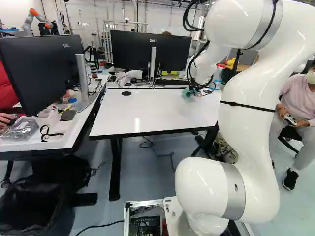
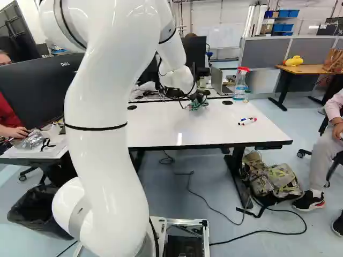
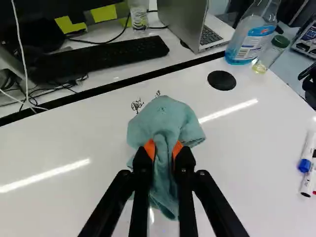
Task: Clean the table with the green towel
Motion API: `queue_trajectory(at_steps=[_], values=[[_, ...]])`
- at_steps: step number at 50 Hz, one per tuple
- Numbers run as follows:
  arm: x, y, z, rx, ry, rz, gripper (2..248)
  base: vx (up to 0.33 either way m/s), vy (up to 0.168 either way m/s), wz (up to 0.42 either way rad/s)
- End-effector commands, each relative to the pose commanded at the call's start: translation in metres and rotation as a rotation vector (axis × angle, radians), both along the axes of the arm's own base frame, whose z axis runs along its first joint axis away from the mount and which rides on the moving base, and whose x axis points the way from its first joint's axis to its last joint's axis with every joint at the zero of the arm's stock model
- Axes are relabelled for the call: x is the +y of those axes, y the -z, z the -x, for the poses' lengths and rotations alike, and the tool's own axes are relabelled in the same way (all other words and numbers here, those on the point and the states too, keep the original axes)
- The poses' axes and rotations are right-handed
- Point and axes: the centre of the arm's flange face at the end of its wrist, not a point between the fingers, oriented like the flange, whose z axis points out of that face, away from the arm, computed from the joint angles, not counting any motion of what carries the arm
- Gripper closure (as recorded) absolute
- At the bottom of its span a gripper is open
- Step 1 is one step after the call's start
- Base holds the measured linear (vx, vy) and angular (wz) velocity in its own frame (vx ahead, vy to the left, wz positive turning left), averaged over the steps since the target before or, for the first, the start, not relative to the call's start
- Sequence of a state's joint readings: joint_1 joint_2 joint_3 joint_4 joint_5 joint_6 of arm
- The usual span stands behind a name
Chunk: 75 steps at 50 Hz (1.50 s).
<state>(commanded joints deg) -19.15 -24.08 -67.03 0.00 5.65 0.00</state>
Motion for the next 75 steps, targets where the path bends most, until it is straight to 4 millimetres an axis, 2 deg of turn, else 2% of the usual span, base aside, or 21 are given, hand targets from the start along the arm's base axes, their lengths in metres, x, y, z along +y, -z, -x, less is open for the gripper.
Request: queue_trajectory(at_steps=[24,31,75], values=[[-0.037,0.004,-0.031,-0.026,0.038,0.010,192,0.000,0.000,0.000],[-0.037,0.007,-0.042,-0.031,0.032,0.011,192,0.000,0.000,0.000],[-0.041,0.061,-0.051,0.036,0.032,-0.013,192,0.000,0.000,0.000]])
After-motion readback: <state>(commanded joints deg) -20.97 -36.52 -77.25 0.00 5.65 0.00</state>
